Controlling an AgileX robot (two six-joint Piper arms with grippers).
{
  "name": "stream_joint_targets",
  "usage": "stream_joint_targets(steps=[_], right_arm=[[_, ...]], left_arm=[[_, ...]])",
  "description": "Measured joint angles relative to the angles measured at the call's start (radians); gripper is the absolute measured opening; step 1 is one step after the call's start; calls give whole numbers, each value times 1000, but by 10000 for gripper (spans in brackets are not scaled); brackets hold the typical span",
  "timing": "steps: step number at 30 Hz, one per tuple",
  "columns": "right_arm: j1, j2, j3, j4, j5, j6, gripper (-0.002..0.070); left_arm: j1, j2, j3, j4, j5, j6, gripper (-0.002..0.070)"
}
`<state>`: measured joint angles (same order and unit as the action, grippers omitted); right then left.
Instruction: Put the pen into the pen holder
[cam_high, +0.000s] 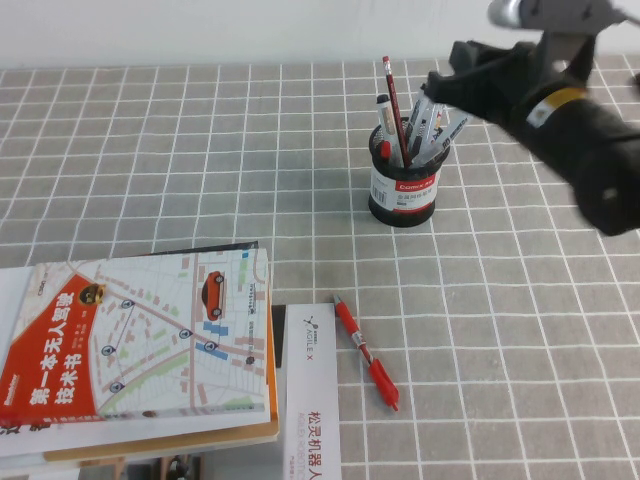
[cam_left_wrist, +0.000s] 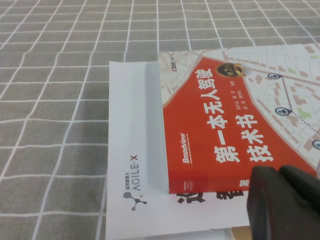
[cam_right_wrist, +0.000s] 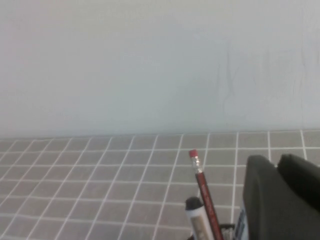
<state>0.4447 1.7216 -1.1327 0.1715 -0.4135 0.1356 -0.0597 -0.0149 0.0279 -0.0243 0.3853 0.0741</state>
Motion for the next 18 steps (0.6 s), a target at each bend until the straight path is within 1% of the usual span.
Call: stream_joint_targets(steps=[6,8,18], right_arm=[[0,-265,73,-8,309,0,-5],[0,-347,106,-20,377,0,-5],[0,-824,376,-30,402,-1,-12]], left_arm=[[0,0,0,0,0,0,-3],[0,0,0,0,0,0,-3],[0,0,0,0,0,0,-3]])
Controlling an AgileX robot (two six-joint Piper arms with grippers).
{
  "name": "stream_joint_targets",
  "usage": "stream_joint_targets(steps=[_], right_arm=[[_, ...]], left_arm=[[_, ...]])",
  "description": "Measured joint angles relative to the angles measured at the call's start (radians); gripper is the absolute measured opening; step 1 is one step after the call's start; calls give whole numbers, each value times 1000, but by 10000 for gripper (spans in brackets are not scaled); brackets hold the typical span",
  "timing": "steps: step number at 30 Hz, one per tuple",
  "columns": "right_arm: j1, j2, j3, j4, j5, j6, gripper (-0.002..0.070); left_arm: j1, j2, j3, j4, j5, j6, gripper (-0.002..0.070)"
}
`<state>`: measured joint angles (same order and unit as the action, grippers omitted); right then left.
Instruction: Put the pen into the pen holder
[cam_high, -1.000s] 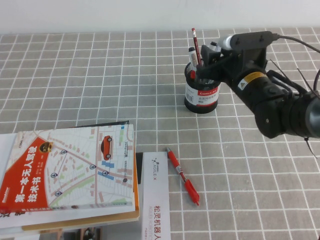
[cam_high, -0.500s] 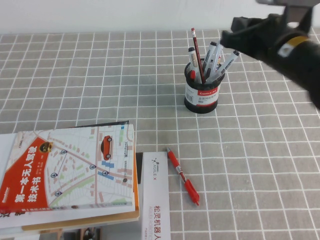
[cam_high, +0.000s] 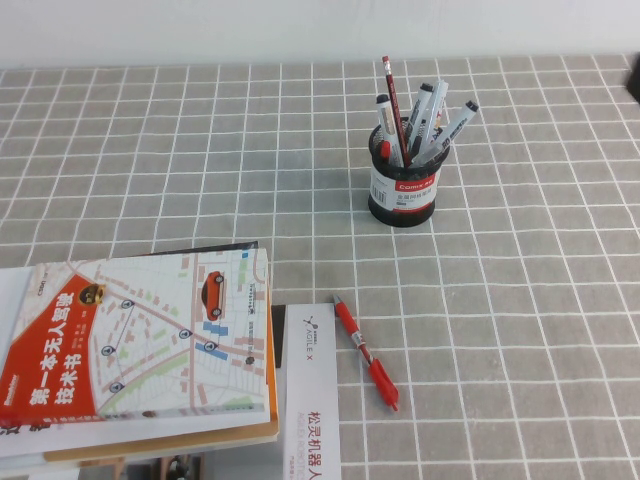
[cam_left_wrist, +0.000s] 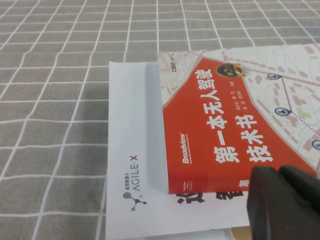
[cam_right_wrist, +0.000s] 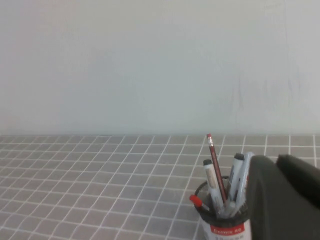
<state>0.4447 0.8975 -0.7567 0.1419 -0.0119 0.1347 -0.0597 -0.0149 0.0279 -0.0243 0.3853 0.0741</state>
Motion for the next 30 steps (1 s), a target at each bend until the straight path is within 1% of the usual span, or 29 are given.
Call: stream_joint_targets(steps=[5,13,18,21,25,30], right_arm=[[0,-143,70,0,114,0,-12],[0,-299,119,130,450,0,-12],[0,-353,119,86,694,0,-12],[0,-383,121,62,806,2,-12],[0,-424,121,18,858,-19,-12],[0,-446,121,-110,860,-29,-12]], left_arm=[[0,0,0,0,0,0,-3],[0,0,0,0,0,0,-3],[0,0,0,0,0,0,-3],[0,0,0,0,0,0,-3],[0,0,0,0,0,0,-3],[0,0,0,0,0,0,-3]])
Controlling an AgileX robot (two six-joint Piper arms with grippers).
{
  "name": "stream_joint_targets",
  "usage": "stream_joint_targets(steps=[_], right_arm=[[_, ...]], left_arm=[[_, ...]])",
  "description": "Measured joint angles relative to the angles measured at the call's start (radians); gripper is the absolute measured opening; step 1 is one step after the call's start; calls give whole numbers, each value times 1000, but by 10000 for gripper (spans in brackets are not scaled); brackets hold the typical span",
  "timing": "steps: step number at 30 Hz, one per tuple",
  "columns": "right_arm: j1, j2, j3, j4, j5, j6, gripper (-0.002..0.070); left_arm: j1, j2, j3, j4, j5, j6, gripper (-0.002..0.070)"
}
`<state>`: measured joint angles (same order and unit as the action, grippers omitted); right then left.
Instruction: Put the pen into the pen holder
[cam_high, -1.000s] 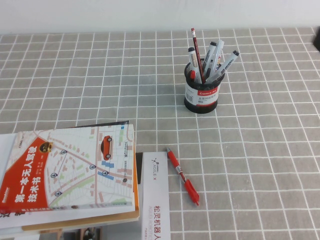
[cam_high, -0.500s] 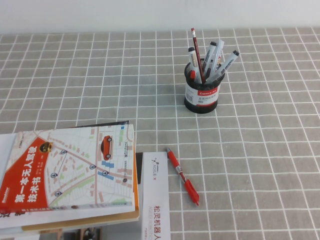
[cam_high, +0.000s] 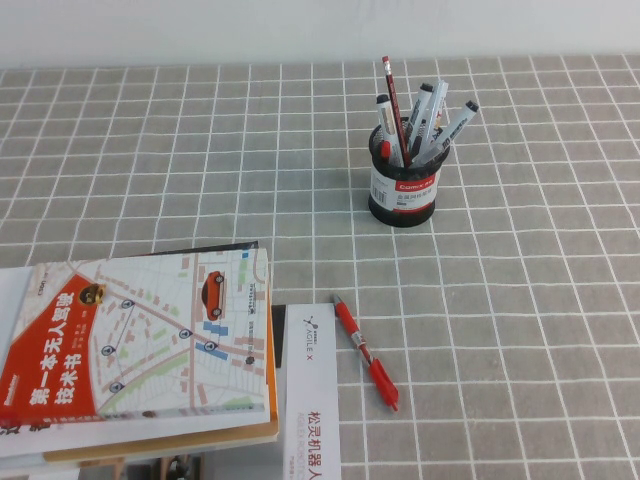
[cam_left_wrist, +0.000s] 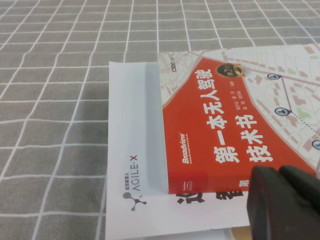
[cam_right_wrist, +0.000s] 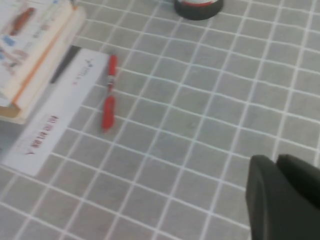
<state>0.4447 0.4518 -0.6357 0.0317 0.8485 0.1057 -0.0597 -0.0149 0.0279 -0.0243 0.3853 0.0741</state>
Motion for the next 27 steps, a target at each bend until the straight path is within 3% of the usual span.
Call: stream_joint_targets(steps=[4,10,15,18,27], right_arm=[[0,-5,11,-60,-30,-14,-12],[-64,-79,139,-91,-287,-20,-12],[-232,-205,370,-67,-620,-20,-13],[-310,-278,493,-47,-720,-20,-13],[-375,-342,625,-19,-773,-20,-12]], left_arm=[[0,0,0,0,0,0,-3],[0,0,0,0,0,0,-3],[0,0,0,0,0,0,-3],[0,0,0,0,0,0,-3],[0,0,0,0,0,0,-3]])
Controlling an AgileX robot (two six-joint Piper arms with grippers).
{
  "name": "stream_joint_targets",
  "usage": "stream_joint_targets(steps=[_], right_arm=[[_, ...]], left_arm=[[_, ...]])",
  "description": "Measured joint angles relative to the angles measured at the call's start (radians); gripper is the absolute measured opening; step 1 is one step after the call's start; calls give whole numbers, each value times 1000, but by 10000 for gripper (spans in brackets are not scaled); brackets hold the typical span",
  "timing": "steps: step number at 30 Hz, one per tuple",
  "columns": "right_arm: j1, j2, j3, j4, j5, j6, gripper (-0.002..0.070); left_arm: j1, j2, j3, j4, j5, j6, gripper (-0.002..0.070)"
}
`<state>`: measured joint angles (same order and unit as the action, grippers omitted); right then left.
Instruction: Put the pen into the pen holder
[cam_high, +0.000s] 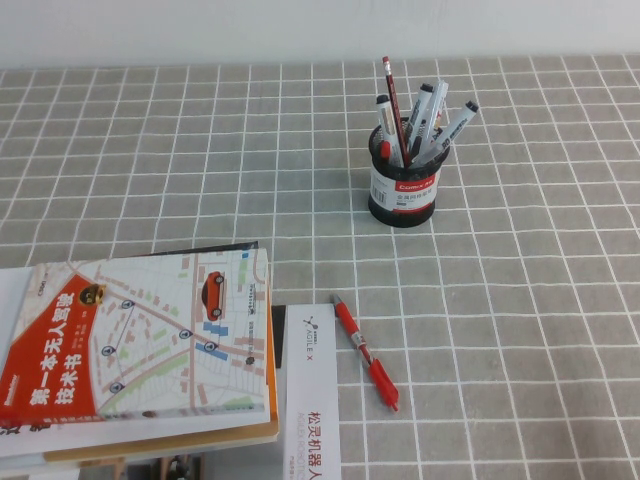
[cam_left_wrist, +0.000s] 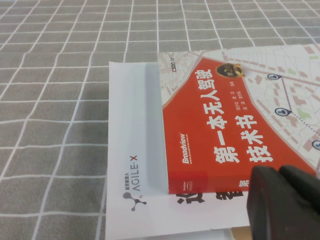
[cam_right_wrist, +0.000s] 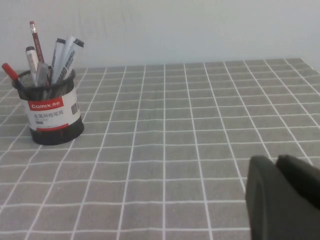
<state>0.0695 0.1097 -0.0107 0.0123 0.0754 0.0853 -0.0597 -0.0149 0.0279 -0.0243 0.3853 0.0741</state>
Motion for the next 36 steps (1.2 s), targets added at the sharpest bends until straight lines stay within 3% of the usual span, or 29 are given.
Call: stream_joint_targets(steps=[7,14,36], right_arm=[[0,-58,33,43,53,-38,-12],[-47,-117,39,-12,288,-44,-13],[-64,-117,39,-30,296,-50,-13]], left_arm=[[0,0,0,0,0,0,-3],[0,0,0,0,0,0,-3],[0,0,0,0,0,0,-3]])
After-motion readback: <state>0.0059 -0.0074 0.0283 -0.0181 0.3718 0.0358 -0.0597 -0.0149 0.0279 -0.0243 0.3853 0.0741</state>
